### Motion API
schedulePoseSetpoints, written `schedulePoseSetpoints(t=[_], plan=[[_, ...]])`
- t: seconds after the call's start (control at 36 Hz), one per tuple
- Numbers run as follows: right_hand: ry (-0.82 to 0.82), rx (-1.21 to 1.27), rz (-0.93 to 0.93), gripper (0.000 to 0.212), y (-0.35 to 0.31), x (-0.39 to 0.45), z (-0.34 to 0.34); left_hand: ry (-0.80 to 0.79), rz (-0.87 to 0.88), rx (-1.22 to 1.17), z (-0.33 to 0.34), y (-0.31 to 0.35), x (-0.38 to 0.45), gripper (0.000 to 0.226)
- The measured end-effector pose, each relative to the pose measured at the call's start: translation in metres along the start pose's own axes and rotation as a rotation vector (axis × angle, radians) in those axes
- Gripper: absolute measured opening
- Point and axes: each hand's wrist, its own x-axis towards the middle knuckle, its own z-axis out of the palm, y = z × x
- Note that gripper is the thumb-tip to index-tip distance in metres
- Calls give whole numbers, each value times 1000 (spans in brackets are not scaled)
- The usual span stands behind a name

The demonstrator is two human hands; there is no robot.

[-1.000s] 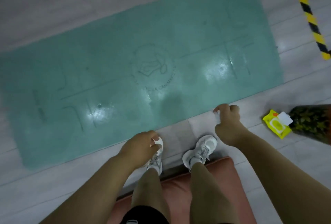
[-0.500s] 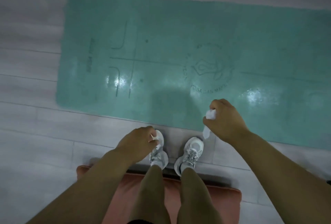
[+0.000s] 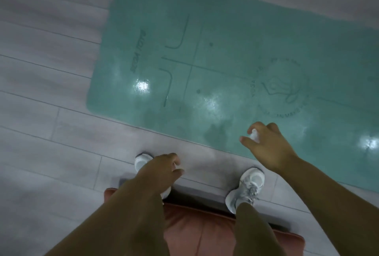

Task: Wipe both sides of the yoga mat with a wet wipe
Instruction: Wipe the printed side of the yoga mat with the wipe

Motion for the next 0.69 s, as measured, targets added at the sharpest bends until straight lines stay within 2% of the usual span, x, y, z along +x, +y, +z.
schedulePoseSetpoints(t=[0.14,0.22,0.36,0.56,0.69], plan=[[56,49,60,24,-59,17,55,20,23,95,-43,-82,23,28],[94,55,7,18,-90,31,89,40,42,178,-66,-124,38,27],[97,-5,-81,25,-124,59,141,55,36,238,-86,-176,73,31],[88,-242,-270,25,-110,129,221,88,45,365,-59,-223,164,38],[77,-471,-334,20,-85,199,275,216,140,566,-19,-253,249,51]])
